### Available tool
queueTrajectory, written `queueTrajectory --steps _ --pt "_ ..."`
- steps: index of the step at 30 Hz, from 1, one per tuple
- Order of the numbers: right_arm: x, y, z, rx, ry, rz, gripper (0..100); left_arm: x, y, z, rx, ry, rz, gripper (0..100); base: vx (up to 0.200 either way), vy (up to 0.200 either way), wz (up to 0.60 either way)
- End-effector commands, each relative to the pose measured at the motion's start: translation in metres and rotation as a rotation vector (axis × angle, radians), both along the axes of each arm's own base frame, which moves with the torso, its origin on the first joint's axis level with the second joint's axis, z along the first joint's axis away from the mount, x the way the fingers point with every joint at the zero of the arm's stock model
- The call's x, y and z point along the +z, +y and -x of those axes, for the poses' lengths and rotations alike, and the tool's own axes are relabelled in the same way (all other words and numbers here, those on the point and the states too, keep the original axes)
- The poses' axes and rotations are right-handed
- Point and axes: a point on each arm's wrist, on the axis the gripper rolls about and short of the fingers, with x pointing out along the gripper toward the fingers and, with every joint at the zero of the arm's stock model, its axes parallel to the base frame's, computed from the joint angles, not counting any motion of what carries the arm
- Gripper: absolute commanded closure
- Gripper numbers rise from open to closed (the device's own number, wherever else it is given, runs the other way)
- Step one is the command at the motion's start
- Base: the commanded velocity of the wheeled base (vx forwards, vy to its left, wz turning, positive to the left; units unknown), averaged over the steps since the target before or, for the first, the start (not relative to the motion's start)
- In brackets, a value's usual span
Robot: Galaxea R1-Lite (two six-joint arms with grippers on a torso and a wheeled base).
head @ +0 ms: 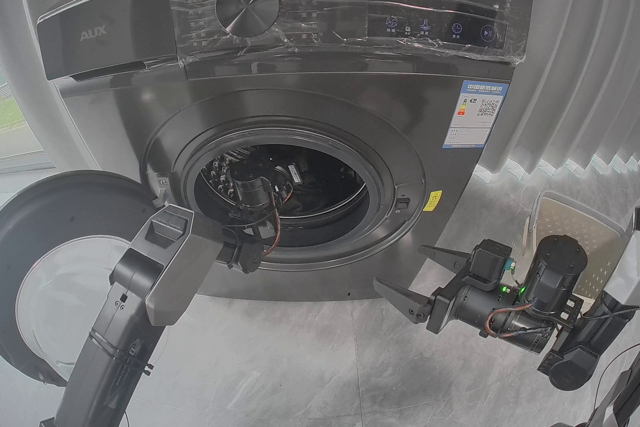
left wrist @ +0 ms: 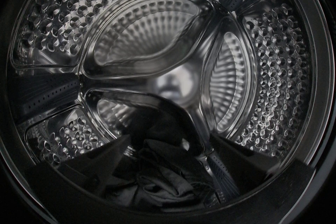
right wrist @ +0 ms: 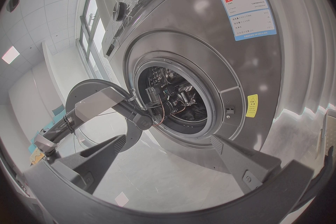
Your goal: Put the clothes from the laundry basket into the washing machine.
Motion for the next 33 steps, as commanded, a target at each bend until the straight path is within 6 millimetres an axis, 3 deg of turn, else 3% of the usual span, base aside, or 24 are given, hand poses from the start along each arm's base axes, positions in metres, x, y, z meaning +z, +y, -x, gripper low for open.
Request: queueTrajectory --steps 1,6,12,17,18,19,21,22,24,33 --pt "0.001 0.000 0.001 0.002 -0.004 -0.003 0 -0.008 -0.001 0.000 0.000 0.014 -0.006 0 0.000 0.000 0.00" --pt "0.001 0.000 0.001 0.004 -0.004 -0.003 0 -0.011 -0.005 0.006 -0.011 0.039 -0.014 0 0.000 0.000 0.00" --pt "0.002 0.000 0.001 0.002 -0.006 -0.004 0 -0.009 -0.016 0.030 -0.048 0.072 -0.030 0 0.000 0.000 0.00" --pt "0.004 0.000 0.002 0.004 -0.014 -0.009 0 -0.007 -0.019 0.073 -0.094 0.131 -0.061 0 0.000 0.000 0.00" --pt "0.004 0.000 0.002 0.004 -0.014 -0.009 0 -0.007 -0.020 0.075 -0.095 0.132 -0.062 0 0.000 0.000 0.00" --pt "0.006 -0.001 0.002 0.003 -0.020 -0.014 0 -0.011 -0.016 0.090 -0.104 0.158 -0.076 0 0.000 0.000 0.00" --pt "0.008 -0.001 0.003 0.004 -0.024 -0.016 0 -0.013 -0.015 0.097 -0.109 0.170 -0.083 0 0.000 0.000 0.00" --pt "0.009 -0.001 0.004 0.006 -0.029 -0.020 0 -0.018 -0.012 0.121 -0.130 0.195 -0.098 0 0.000 0.000 0.00" --pt "0.010 -0.001 0.004 0.006 -0.030 -0.021 0 -0.015 -0.010 0.137 -0.147 0.198 -0.101 0 0.000 0.000 0.00" --pt "0.009 0.001 0.008 0.021 -0.027 -0.019 0 0.025 0.017 0.220 -0.218 0.203 -0.099 0 0.000 0.000 0.00"
